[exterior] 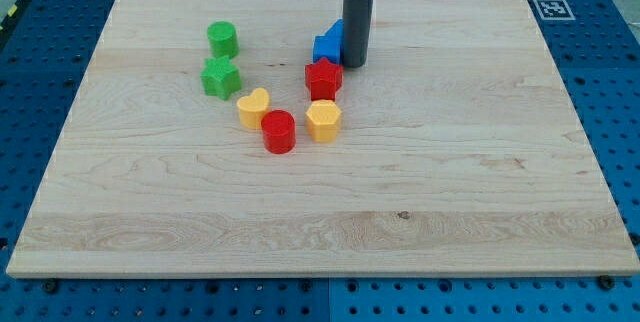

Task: Push the blue blocks slightly to the left

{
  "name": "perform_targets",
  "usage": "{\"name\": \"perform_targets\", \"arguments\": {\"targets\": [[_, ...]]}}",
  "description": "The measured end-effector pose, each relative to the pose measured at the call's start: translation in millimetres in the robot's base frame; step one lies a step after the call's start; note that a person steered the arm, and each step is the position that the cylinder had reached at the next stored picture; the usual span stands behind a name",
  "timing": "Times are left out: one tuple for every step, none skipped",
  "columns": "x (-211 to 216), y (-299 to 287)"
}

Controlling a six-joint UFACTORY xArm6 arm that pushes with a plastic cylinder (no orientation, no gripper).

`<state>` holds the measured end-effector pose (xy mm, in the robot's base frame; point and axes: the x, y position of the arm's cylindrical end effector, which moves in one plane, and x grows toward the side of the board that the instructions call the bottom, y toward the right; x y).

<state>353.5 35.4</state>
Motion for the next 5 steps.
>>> {"name": "perform_targets", "arguments": {"targets": [[-1, 0], [0, 3], [1, 17], [0, 16], [-6, 3]]}}
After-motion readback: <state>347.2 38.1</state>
